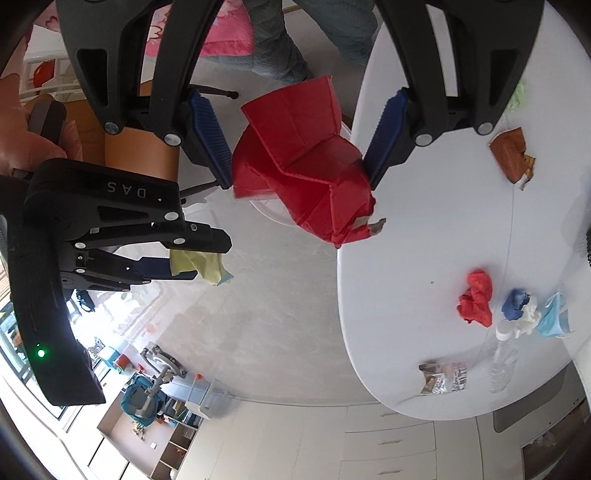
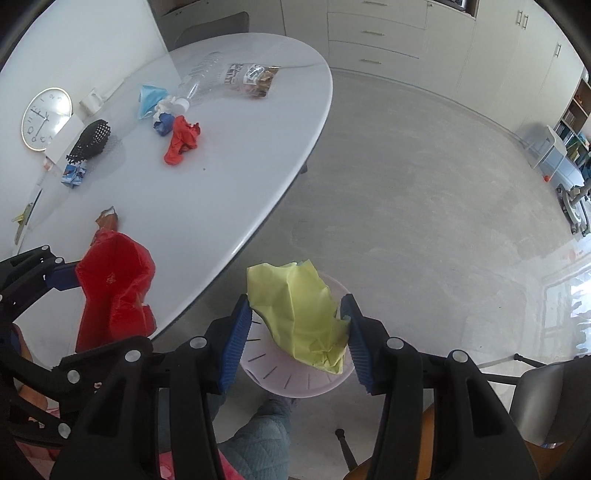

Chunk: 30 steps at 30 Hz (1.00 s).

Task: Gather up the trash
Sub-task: 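Carry both papers to the bin and open the left tool to drop the red paper, then open the right tool over the bin to drop the yellow paper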

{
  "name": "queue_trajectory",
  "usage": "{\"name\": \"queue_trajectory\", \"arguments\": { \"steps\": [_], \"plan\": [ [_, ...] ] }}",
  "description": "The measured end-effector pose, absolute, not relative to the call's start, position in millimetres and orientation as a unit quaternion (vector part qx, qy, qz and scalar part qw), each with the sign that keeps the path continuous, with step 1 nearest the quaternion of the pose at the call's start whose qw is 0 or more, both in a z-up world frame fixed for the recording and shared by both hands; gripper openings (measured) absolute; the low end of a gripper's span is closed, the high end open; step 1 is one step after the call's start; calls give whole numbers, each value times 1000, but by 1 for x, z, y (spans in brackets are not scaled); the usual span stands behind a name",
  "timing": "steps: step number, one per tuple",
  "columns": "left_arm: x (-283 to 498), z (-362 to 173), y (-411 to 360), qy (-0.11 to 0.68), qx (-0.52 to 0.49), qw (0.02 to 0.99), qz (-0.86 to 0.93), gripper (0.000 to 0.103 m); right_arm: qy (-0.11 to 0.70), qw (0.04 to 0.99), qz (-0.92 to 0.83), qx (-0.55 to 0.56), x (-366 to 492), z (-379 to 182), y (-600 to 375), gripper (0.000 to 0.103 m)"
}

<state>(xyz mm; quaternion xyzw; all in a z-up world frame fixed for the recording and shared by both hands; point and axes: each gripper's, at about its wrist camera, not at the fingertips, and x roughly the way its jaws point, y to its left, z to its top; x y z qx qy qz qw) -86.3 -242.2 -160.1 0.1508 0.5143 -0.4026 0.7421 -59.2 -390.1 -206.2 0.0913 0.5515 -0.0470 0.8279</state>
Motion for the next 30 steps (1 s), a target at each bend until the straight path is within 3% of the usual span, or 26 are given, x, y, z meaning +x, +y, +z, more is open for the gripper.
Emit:
{"name": "queue_trajectory", "arguments": {
  "steps": [9, 15, 27, 30],
  "plan": [
    [-93, -172, -274, 539, 142, 737, -382, 73, 555, 828, -23, 79, -63, -211, -425, 52],
    [-97, -164, -272, 540, 137, 745, -367, 83, 555, 829, 3, 72, -58, -212, -423, 52],
    [-84, -131, -227, 531, 115, 775, -322, 89, 559, 826, 23, 71, -64, -216, -404, 53],
    [-79, -126, -209, 531, 104, 783, -306, 90, 564, 823, 26, 66, -65, -220, -395, 58]
  ]
}}
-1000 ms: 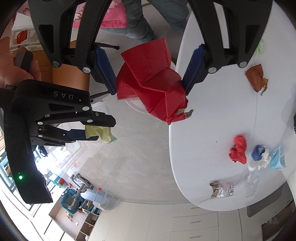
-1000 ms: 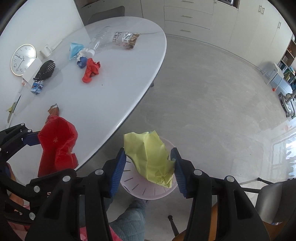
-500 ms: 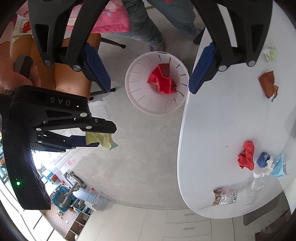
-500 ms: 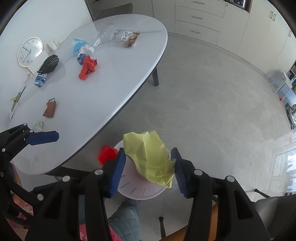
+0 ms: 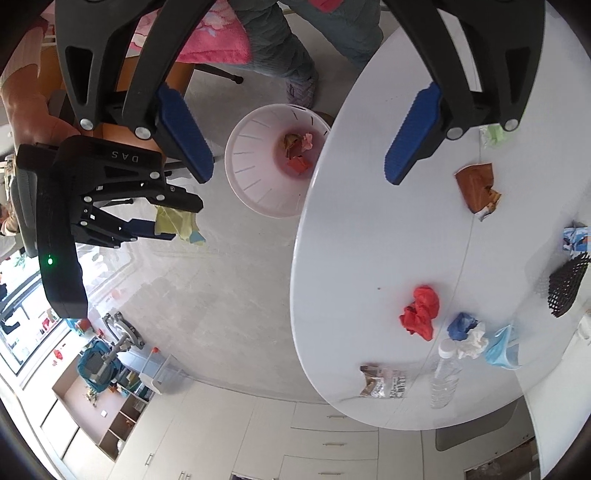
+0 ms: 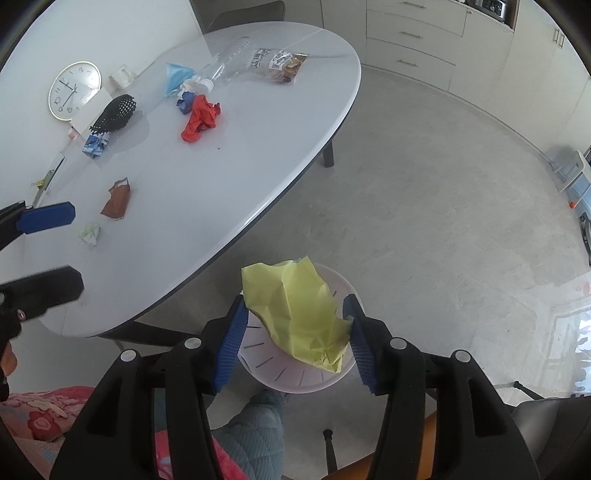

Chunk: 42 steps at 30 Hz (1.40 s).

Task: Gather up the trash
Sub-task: 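Open the right tool over the bin to drop the yellow paper, then grasp the black plastic mesh net with the right tool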

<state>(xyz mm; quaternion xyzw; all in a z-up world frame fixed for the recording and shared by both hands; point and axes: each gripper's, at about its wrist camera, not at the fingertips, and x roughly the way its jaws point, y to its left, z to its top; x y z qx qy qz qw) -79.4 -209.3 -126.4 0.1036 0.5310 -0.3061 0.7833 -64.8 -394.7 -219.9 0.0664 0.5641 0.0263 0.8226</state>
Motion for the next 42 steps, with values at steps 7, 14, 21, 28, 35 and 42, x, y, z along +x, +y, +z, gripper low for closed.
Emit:
{"name": "queue_trajectory", "arguments": {
  "steps": [7, 14, 21, 28, 35, 42],
  "plan": [
    [-65, -127, -170, 541, 81, 793, -267, 90, 567, 822, 26, 53, -58, -219, -372, 94],
    [-48, -122, -123, 534, 54, 809, -238, 91, 552, 832, 31, 40, -38, -201, -346, 100],
    [-13, -114, -49, 524, 25, 833, -176, 92, 535, 842, 46, 58, -1, -180, -304, 101],
    [29, -113, 33, 515, 12, 849, -116, 93, 521, 848, 62, 73, 45, -166, -240, 101],
    [72, -126, 94, 501, 32, 862, -75, 93, 513, 853, 70, 73, 90, -160, -172, 101],
    [112, -146, 120, 521, 13, 851, -70, 93, 512, 853, 88, 47, 136, -152, -118, 101]
  ]
}}
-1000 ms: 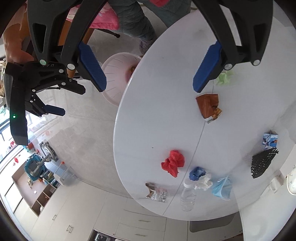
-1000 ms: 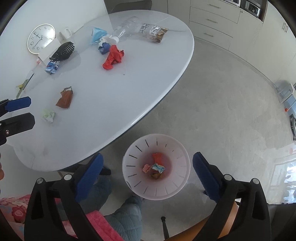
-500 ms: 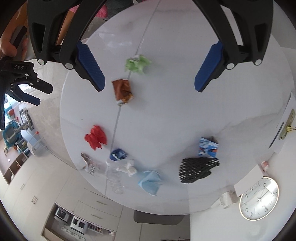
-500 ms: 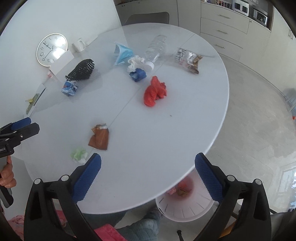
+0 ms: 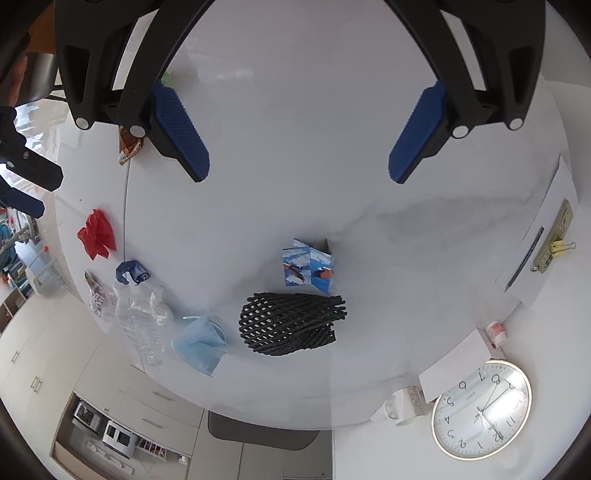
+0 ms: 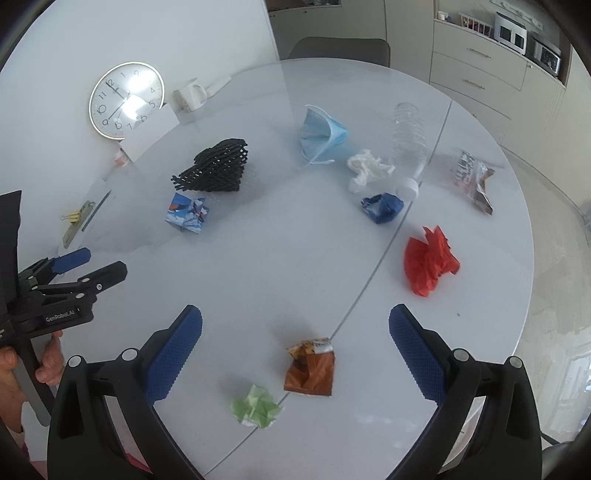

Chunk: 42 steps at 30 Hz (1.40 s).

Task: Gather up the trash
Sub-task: 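Grasp the black plastic mesh net with the right tool, then grasp the blue printed box with the left tool while the right tool holds the mesh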

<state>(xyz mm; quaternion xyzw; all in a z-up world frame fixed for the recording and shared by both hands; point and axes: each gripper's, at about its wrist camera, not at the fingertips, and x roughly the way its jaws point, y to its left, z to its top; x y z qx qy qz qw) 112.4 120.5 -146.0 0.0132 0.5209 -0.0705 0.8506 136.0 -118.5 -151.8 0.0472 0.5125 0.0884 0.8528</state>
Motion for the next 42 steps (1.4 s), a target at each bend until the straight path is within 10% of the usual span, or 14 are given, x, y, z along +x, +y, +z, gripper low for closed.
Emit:
{"name": "queue_trajectory", "arguments": {
  "steps": [26, 34, 42],
  "plan": [
    [197, -185, 117, 554, -269, 763, 197, 93, 523, 758, 347, -178, 399, -248, 46, 100],
    [224, -204, 121, 546, -341, 721, 255, 93, 540, 750, 357, -135, 434, -265, 22, 30],
    [252, -223, 129, 525, -409, 675, 319, 93, 508, 778, 355, -102, 455, -242, -7, 28]
  ]
}}
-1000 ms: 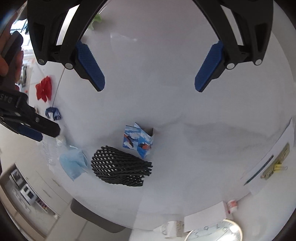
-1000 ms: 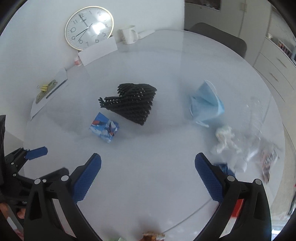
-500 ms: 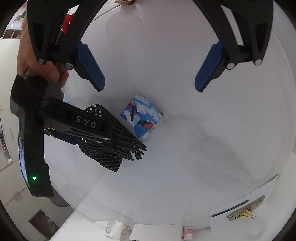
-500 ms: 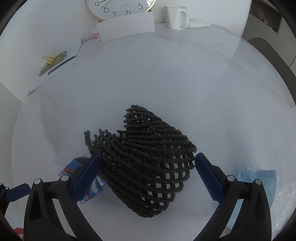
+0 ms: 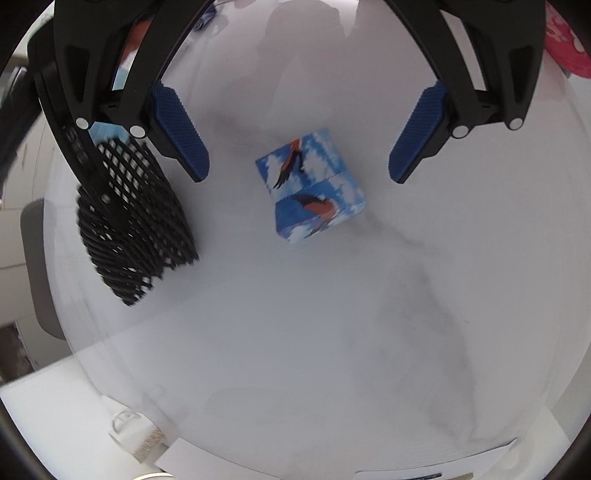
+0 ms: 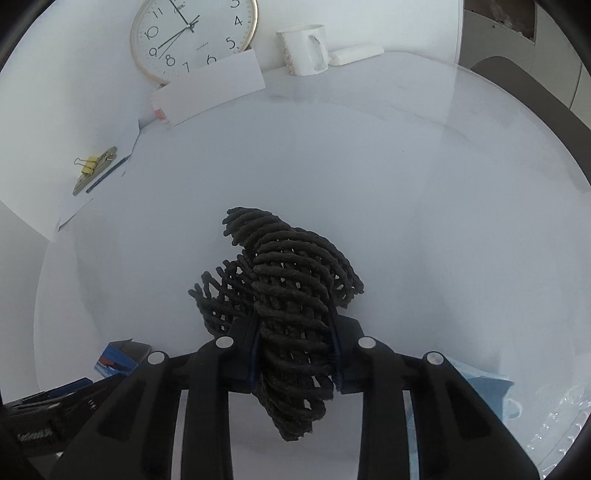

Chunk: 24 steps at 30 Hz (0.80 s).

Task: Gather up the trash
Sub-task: 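Grasp the blue printed box with the left tool while the right tool holds the mesh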

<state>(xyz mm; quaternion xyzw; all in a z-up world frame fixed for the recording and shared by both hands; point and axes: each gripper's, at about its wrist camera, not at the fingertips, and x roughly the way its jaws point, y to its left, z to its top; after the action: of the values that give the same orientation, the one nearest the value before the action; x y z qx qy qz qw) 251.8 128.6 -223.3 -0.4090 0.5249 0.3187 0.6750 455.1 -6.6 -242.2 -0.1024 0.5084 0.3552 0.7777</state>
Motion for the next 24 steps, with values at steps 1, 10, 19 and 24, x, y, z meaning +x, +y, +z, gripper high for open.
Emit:
{"name": "queue_trajectory", "arguments": {
  "steps": [1, 10, 19, 24],
  "plan": [
    [257, -225, 128, 526, -403, 674, 327, 93, 506, 779, 358, -101, 456, -240, -8, 28],
    [269, -244, 138, 543, -395, 654, 349, 61, 503, 779, 365, -85, 460, -239, -22, 29],
    [273, -236, 142, 548, -366, 688, 305, 50, 498, 785, 361, -72, 446, -226, -30, 29],
    [262, -207, 137, 554, -312, 728, 256, 50, 487, 795, 356, -61, 422, -205, -44, 29]
  ]
}}
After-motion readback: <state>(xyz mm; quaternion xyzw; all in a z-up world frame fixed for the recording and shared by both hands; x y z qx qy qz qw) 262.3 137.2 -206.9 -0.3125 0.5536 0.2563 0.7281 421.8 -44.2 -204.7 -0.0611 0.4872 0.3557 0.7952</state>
